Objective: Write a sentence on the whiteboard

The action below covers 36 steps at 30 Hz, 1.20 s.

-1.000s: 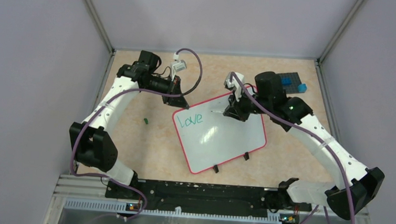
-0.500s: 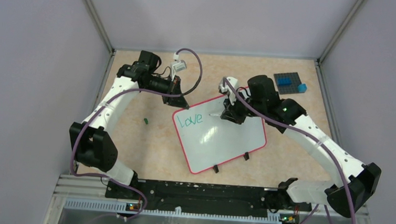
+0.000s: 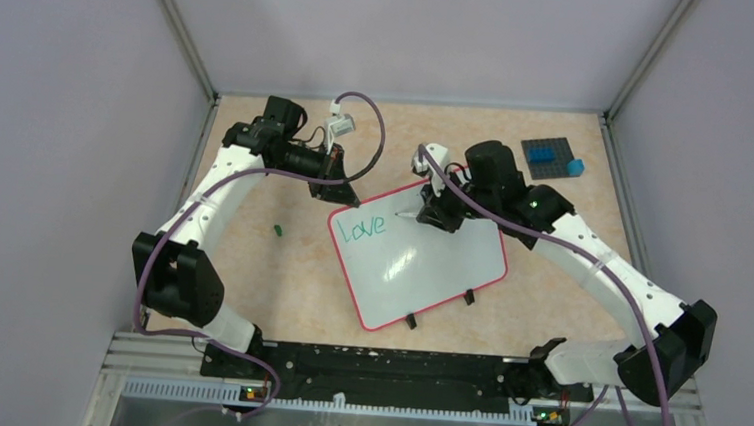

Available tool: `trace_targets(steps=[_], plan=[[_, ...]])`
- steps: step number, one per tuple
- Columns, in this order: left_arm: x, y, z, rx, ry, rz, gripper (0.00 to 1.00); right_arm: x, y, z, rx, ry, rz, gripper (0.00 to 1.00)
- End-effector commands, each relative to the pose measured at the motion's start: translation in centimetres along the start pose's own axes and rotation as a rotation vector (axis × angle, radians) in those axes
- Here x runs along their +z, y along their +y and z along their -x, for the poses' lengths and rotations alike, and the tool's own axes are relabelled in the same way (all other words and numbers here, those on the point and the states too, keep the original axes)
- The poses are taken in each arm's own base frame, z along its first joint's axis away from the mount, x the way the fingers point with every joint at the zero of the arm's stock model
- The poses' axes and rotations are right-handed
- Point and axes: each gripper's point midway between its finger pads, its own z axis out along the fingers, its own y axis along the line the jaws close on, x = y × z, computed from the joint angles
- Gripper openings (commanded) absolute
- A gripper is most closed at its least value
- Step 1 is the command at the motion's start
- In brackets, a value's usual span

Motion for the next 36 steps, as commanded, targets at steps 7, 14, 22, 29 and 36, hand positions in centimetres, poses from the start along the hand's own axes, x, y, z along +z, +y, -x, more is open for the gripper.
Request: trace_targets(steps=[7,14,22,29,36], plan=[[0.3,-1.1,-0.4,0.015,0.013,-0.030,0.00,-0.4,-0.7,0.7,-0.016,-0.026,-0.053,0.00],[0.4,-1.1,-0.4,0.014,0.013,-0.031,0.00,-0.4,0.2,-1.4,-0.005,0.017,-0.021,0.00],[0.4,-1.0,-0.5,0.011,0.015,-0.031,0.00,-0.6,0.1,0.1,-0.012,-0.018,-0.021,0.00],[0.3,-1.1,-0.5,0.011,0.015,-0.029,0.00,-0.6,-0.6,2.1,-0.019,-0.055,-0.037,0.00],[0.3,-1.0,-0.5,0.011,0.016,-0.027,0.00,-0.5,-1.5,2.3,-0.012,-0.054,-0.064,0.00]])
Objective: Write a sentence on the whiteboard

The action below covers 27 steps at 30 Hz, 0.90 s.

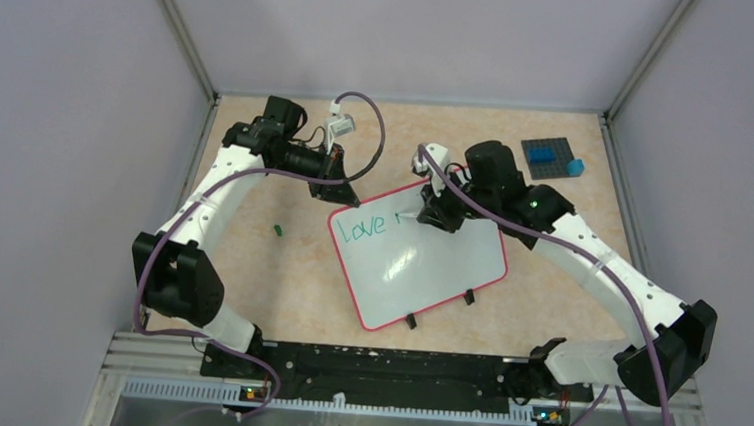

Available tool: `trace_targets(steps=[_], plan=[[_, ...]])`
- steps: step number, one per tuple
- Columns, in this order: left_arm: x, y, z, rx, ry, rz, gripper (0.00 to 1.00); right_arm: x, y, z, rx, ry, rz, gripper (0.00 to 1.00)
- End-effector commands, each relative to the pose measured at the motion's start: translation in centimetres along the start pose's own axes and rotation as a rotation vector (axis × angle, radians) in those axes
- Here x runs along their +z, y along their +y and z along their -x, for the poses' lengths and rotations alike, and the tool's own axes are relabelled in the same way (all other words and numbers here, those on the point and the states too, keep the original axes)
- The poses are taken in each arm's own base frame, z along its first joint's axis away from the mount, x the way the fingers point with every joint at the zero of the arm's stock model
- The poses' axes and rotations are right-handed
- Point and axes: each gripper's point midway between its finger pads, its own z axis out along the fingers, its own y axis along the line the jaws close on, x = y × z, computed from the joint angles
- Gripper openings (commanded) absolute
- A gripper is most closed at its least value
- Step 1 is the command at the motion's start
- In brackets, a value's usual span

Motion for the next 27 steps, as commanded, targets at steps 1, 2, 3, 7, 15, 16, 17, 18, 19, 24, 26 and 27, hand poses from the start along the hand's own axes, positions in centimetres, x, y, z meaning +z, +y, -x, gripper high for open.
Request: trace_targets(steps=[1,2,3,7,15,16,17,18,19,24,26,27], plan=[[0.3,-1.1,-0.5,0.011,0.015,-0.029,0.00,-0.5,-1.6,2.3,-0.013,-0.057,-0.066,0.00],[0.3,-1.1,-0.5,0.013,0.015,-0.028,0.00,-0.5,-1.8,2.3,-0.012,-0.055,-0.072,0.00],[0.3,-1.0,-0.5,0.010,0.015,-0.029,0.00,-0.6,-1.9,2.1,-0.012,-0.051,-0.077,0.00],[0.3,-1.0,-0.5,0.011,0.015,-0.027,0.00,-1.4,-2.6,1.6,-0.008,-0.045,-0.101,0.00],[0.4,-1.0,-0.5,0.010,0.015,-0.029,0.00,-1.4,-2.2,0.0,0.008,-0.013,-0.079,0.00],[0.4,-0.9,-0.5,0.009,0.015,-0.028,0.00,-1.2,-2.0,-0.3,0.012,-0.007,-0.067,0.00],[0.4,-1.0,-0.5,0.010,0.015,-0.028,0.00,-1.0,-1.7,-0.7,0.016,0.001,-0.055,0.00],[0.3,-1.1,-0.4,0.010,0.014,-0.028,0.00,-0.9,-1.5,-1.0,0.019,0.006,-0.044,0.00],[0.3,-1.0,-0.5,0.009,0.015,-0.028,0.00,-0.8,-1.3,-1.2,0.021,0.010,-0.036,0.00],[0.3,-1.0,-0.6,0.010,0.016,-0.025,0.00,-0.7,-0.8,-1.7,0.024,0.021,-0.022,0.00],[0.3,-1.0,-0.5,0.010,0.015,-0.025,0.00,-0.8,-0.6,-1.6,0.021,0.014,-0.017,0.00],[0.4,-1.0,-0.5,0.012,0.015,-0.025,0.00,-0.9,-0.6,-1.5,0.019,0.013,-0.015,0.00]])
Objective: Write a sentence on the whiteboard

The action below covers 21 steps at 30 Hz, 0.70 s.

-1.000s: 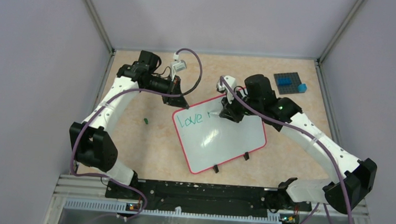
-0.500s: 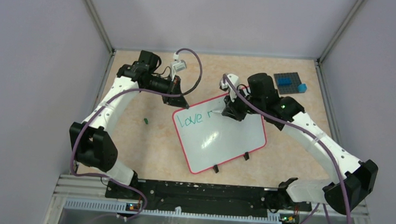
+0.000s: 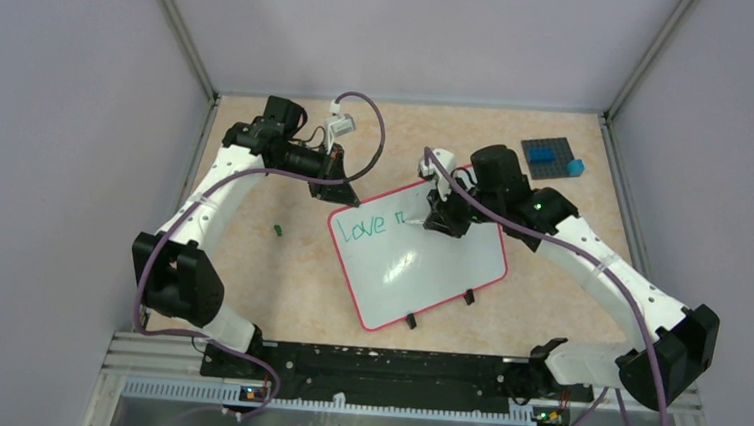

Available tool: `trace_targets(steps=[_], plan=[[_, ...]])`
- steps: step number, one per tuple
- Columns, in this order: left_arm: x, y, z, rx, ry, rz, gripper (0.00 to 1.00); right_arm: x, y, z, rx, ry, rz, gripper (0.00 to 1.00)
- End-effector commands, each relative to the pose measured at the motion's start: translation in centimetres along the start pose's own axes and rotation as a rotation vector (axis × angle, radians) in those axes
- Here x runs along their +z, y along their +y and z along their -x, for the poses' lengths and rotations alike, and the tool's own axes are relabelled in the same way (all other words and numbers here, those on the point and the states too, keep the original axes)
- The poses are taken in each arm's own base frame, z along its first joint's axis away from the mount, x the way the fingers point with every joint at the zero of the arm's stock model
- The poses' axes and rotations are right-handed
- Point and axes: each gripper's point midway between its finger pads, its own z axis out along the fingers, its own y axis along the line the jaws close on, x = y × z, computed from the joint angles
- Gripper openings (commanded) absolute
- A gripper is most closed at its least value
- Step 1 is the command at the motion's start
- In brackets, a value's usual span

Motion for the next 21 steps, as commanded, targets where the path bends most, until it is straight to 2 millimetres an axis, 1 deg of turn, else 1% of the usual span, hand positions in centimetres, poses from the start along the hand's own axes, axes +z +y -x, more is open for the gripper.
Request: trace_targets(steps=[1,4,13,21], plan=[[0.4,-1.1,-0.5,0.010,0.014,-0.032,0.00,-0.5,-0.3,0.6,-0.020,-0.023,-0.028,0.00],[0.4,-1.1,-0.5,0.010,0.014,-0.034,0.00,-0.7,-0.7,1.1,-0.028,-0.031,-0.046,0.00],[0.3,-1.1,-0.5,0.009,0.015,-0.030,0.00,-1.1,-2.0,3.8,-0.042,-0.085,-0.099,0.00],[0.4,-1.1,-0.5,0.008,0.015,-0.030,0.00,-1.0,-2.4,4.0,-0.043,-0.084,-0.104,0.00]])
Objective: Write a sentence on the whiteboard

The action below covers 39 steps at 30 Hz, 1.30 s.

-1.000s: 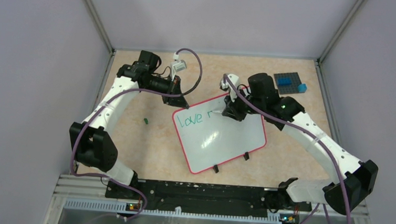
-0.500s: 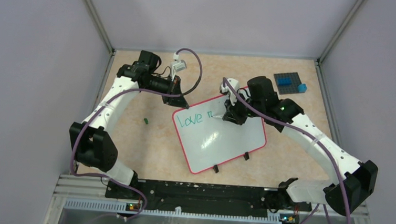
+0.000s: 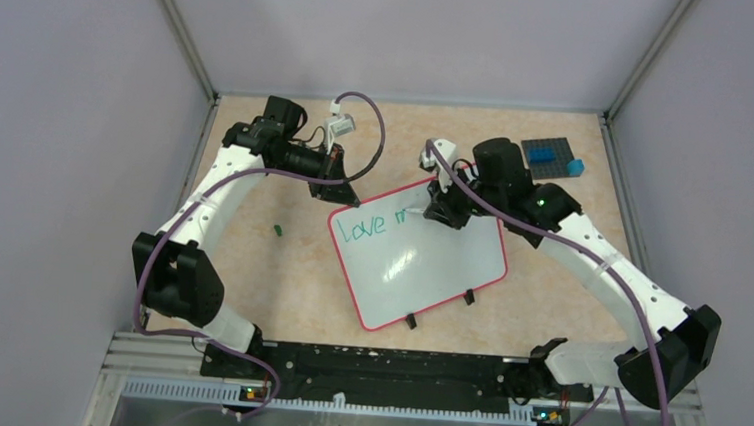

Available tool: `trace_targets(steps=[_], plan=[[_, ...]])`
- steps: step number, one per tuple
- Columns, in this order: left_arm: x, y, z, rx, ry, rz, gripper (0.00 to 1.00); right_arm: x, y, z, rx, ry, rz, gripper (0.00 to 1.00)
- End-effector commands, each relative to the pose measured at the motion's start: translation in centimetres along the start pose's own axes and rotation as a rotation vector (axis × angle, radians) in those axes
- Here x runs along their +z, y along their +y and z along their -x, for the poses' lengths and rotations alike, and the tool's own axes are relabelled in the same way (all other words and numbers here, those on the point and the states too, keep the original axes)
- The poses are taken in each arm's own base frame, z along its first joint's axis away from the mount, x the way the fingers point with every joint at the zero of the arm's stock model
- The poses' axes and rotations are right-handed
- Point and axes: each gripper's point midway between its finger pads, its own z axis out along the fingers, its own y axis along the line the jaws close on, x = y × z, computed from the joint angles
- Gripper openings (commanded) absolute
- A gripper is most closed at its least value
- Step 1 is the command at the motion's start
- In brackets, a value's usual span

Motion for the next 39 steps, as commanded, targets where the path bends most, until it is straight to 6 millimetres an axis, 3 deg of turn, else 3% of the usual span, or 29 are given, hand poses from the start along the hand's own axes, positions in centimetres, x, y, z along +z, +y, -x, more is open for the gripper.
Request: trace_targets(steps=[1,13,27,39], plan=[[0.4,-1.0,-0.5,0.008,0.017,-0.025,0.00,-0.2,-1.3,2.1,-0.025,-0.048,-0.049,0.00],[0.4,-0.9,-0.6,0.003,0.020,-0.024,0.00,-1.3,-2.3,0.4,-0.017,-0.016,-0.082,0.00],[0.4,-0.7,-0.6,0.008,0.022,-0.018,0.00,-0.8,0.1,-2.0,-0.002,0.033,0.034,0.00],[0.4,-0.9,-0.6,0.007,0.019,-0.020,0.00,-3.5,-0.4,2.1,-0.005,-0.092,-0.015,0.00]])
